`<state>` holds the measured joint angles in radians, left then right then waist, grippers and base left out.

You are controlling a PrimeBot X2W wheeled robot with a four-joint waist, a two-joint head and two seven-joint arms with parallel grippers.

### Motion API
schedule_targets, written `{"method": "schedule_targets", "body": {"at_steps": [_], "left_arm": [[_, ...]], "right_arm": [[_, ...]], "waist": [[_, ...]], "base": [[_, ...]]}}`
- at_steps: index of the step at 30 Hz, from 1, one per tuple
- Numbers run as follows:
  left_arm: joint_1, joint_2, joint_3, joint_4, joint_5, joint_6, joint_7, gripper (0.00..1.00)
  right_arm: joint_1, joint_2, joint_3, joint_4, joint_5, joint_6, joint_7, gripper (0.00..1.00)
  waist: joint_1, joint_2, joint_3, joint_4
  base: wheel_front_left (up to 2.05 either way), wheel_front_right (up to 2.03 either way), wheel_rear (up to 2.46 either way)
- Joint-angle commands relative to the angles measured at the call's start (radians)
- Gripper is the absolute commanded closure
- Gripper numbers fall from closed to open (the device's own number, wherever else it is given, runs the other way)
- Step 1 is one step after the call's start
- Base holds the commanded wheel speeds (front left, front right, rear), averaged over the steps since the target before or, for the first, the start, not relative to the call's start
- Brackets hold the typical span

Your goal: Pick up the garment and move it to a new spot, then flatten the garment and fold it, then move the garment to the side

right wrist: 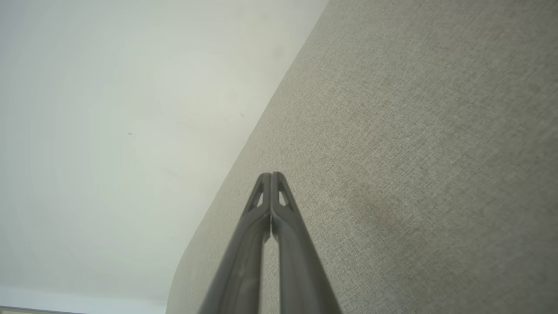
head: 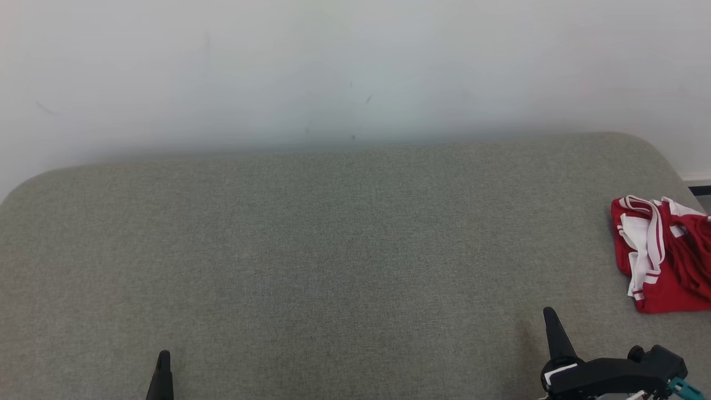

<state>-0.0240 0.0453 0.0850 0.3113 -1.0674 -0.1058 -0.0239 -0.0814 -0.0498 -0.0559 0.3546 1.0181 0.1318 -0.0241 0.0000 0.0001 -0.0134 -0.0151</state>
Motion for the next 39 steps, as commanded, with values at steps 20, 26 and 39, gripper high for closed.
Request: {"method": "schedule_targets", "body": {"at_steps": [20,26,39], "left_arm": [[-0.051,0.006,0.014,-0.033,-0.219,-0.013,0.053,1.00],[-0.057,0.006,0.017,-0.039,-0.271,-0.016,0.069,1.00],[-0.069,0.006,0.022,-0.049,-0.366,-0.019,0.094,1.00]], "right_arm": [[-0.026,-0.001,-0.025,-0.050,0.235,-0.001,0.055,1.00],[-0.026,-0.001,-0.030,-0.061,0.293,-0.001,0.069,1.00],[-0.028,0.000,-0.041,-0.078,0.401,-0.002,0.096,1.00]], "waist": [[0.0000,-0.0001,0.005,0.005],[0.0000,-0.0001,0.006,0.006],[0.0000,-0.0001,0.009,0.009]], "base": [[0.00,0.00,0.00],[0.00,0.00,0.00],[0.00,0.00,0.00]]}}
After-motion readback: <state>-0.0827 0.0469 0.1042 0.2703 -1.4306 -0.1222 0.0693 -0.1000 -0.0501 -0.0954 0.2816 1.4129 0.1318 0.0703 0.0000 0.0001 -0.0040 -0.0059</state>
